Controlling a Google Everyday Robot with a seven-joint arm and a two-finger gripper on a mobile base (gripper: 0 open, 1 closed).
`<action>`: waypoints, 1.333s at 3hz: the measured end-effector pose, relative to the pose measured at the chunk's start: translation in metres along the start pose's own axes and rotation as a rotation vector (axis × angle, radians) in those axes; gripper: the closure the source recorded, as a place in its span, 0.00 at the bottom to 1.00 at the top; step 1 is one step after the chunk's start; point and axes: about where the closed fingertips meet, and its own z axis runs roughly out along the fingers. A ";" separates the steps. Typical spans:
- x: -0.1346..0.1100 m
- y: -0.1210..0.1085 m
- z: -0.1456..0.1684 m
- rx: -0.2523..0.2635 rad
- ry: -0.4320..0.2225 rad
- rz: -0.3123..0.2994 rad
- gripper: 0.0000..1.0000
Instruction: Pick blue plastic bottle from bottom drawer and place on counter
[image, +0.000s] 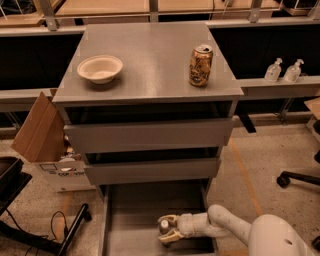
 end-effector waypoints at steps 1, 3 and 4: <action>-0.007 0.000 -0.005 0.025 -0.012 0.032 0.92; -0.121 0.006 -0.058 0.097 -0.009 0.067 1.00; -0.245 0.050 -0.083 0.017 -0.046 0.114 1.00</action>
Offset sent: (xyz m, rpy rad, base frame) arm 0.0197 -0.0357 0.1529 -0.0141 -0.0155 -0.1189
